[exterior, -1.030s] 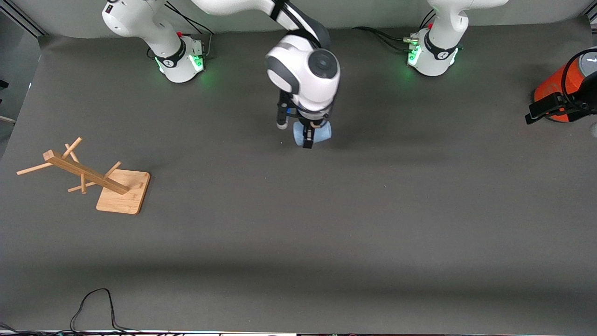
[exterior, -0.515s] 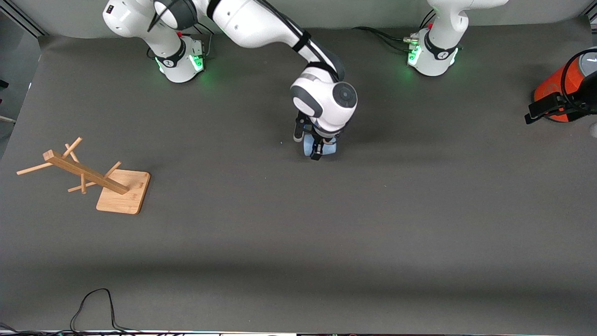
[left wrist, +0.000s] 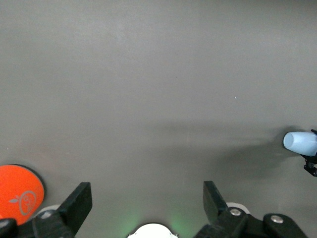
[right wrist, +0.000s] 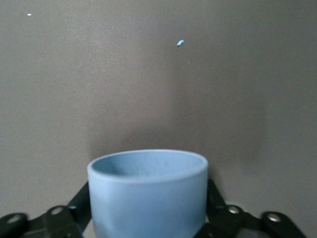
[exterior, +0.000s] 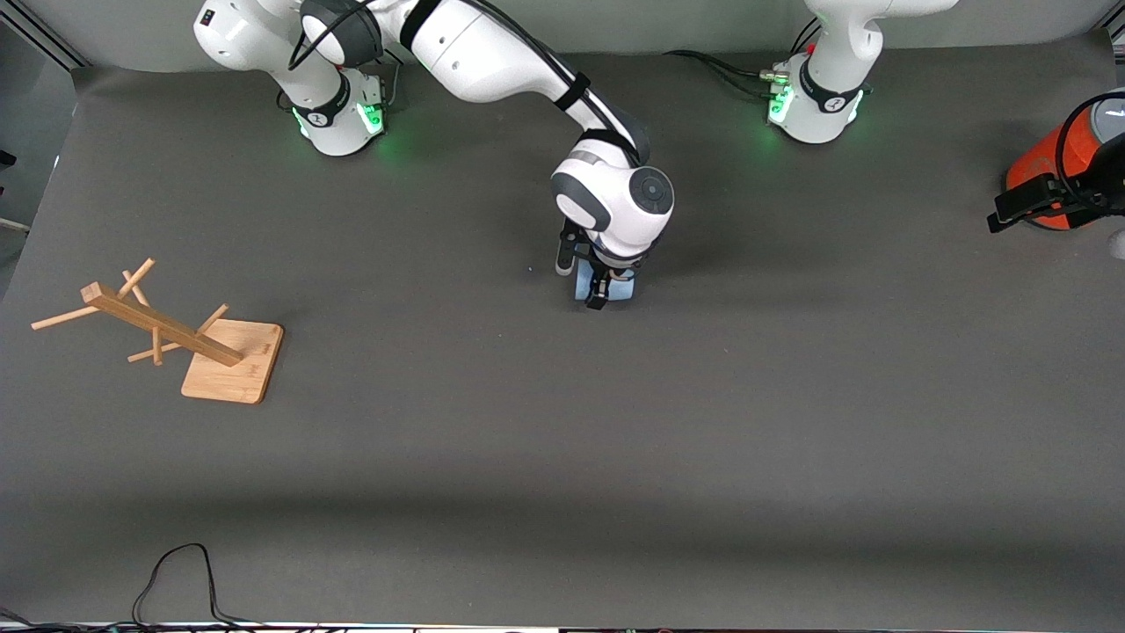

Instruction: Rotate and upright cup with both arms

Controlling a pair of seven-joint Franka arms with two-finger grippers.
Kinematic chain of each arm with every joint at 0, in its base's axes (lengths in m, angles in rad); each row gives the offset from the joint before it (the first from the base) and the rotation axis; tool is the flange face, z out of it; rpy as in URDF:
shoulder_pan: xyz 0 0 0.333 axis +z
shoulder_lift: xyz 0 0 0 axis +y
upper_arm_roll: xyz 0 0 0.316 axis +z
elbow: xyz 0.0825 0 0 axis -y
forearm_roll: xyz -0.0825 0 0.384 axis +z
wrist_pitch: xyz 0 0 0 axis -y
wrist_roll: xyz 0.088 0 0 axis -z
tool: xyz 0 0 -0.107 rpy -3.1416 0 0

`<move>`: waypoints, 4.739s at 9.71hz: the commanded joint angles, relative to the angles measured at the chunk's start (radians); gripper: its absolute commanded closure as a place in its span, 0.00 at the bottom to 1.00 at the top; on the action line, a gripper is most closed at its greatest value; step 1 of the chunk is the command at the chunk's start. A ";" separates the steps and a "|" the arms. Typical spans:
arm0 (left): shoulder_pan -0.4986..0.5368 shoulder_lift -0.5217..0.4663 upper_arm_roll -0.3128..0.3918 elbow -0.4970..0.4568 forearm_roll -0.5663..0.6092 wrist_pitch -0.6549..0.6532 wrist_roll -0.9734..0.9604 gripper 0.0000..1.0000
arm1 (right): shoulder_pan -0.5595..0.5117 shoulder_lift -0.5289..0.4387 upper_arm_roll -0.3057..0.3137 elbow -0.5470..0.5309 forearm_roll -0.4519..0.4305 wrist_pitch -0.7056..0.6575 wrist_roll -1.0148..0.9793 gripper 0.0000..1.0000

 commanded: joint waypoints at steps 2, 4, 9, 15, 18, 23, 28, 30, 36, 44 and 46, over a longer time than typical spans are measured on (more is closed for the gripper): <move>0.001 -0.008 0.000 -0.001 -0.009 -0.014 0.006 0.00 | -0.004 -0.036 -0.011 0.036 -0.032 -0.031 0.056 0.00; -0.008 0.003 -0.001 -0.001 -0.007 -0.005 -0.011 0.00 | -0.012 -0.108 -0.014 0.045 -0.020 -0.128 -0.011 0.00; -0.118 0.032 -0.029 -0.001 0.006 0.024 -0.159 0.00 | -0.131 -0.390 -0.014 0.028 0.097 -0.489 -0.400 0.00; -0.445 0.113 -0.033 0.008 0.097 0.089 -0.613 0.00 | -0.374 -0.685 -0.063 -0.063 0.099 -0.737 -1.261 0.00; -0.652 0.225 -0.032 0.029 0.183 0.105 -0.852 0.00 | -0.389 -0.748 -0.188 -0.110 0.086 -0.743 -1.693 0.00; -0.953 0.569 -0.032 0.171 0.364 0.115 -1.295 0.00 | -0.388 -0.763 -0.513 -0.149 0.085 -0.668 -2.347 0.00; -1.036 0.898 -0.030 0.434 0.493 0.154 -1.534 0.00 | -0.782 -0.834 -0.221 -0.223 0.085 -0.562 -2.561 0.00; -1.039 0.912 -0.032 0.442 0.494 0.226 -1.536 0.00 | -1.043 -0.860 0.039 -0.237 0.051 -0.547 -2.585 0.00; -1.042 1.014 -0.020 0.497 0.510 0.239 -1.536 0.15 | -1.182 -0.944 0.190 -0.361 0.034 -0.444 -2.582 0.00; -0.986 0.962 -0.029 0.536 0.435 0.155 -1.404 1.00 | -1.095 -0.941 0.118 -0.350 -0.009 -0.449 -2.584 0.00; -0.940 0.935 -0.030 0.569 0.320 0.074 -1.263 1.00 | -1.095 -0.943 0.118 -0.349 -0.009 -0.447 -2.584 0.00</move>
